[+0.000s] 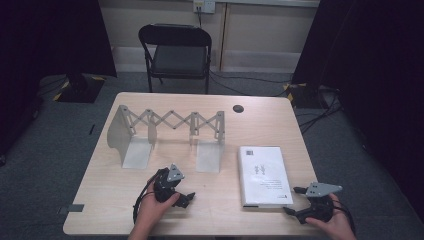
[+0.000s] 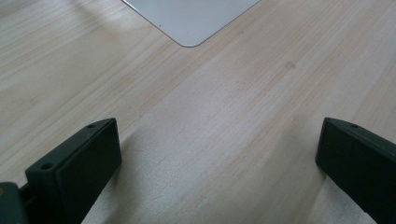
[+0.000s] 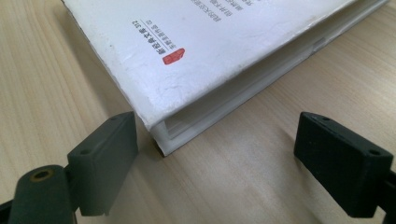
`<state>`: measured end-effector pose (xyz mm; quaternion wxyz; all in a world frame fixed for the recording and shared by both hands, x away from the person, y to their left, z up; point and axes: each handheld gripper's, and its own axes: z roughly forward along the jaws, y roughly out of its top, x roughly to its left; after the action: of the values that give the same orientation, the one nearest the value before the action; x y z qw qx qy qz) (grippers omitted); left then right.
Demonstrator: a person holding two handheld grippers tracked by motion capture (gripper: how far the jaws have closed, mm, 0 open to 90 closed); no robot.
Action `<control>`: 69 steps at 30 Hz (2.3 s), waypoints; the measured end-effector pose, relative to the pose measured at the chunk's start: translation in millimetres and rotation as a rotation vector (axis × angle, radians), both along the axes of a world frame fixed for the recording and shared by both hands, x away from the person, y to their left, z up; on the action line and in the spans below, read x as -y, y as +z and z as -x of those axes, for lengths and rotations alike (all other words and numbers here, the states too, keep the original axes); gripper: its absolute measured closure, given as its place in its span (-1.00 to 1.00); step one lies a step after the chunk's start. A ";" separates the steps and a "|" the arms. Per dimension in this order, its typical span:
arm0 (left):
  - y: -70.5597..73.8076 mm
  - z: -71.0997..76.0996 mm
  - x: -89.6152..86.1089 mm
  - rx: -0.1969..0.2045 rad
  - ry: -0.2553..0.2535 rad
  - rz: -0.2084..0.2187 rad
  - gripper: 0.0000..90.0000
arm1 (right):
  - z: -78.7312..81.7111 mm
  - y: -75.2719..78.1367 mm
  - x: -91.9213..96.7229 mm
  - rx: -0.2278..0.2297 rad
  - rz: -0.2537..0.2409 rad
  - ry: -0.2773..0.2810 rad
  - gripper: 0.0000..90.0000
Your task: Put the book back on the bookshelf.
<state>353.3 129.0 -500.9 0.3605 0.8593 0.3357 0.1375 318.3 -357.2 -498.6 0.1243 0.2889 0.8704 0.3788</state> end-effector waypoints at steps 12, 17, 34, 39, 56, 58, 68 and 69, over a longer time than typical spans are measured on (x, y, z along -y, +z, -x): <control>13.3 2.7 13.4 -0.066 -0.057 0.006 -0.58 | 1.1 0.1 0.4 0.001 0.000 -0.010 -0.71; 22.8 6.3 27.1 -0.077 -0.123 0.029 -0.58 | 3.0 0.2 0.1 0.003 -0.004 -0.021 -0.66; 18.6 16.6 115.7 -0.118 -0.327 -0.057 -0.53 | 8.0 0.9 -21.0 0.016 -0.022 -0.036 -0.40; 20.4 16.8 118.8 -0.119 -0.324 -0.054 -0.54 | 5.2 0.1 -30.7 0.002 -0.005 -0.045 -0.69; 19.0 16.3 139.3 -0.100 -0.372 -0.073 -0.56 | 10.1 0.7 -37.0 0.016 -0.021 -0.091 -0.33; 19.9 16.9 140.4 -0.091 -0.384 -0.079 -0.55 | 11.9 1.0 -34.4 0.016 -0.024 -0.088 -0.25; 22.1 17.9 153.4 -0.082 -0.401 -0.088 -0.45 | 16.2 3.6 -30.9 0.024 -0.014 -0.081 -0.04; 22.6 18.4 154.9 -0.079 -0.397 -0.079 -0.42 | 16.3 3.5 -31.4 0.027 -0.015 -0.077 -0.03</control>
<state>334.9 -25.9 -478.3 0.3332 0.9268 0.1679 0.0431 302.0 -325.8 -495.1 0.1484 0.3178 0.8540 0.3843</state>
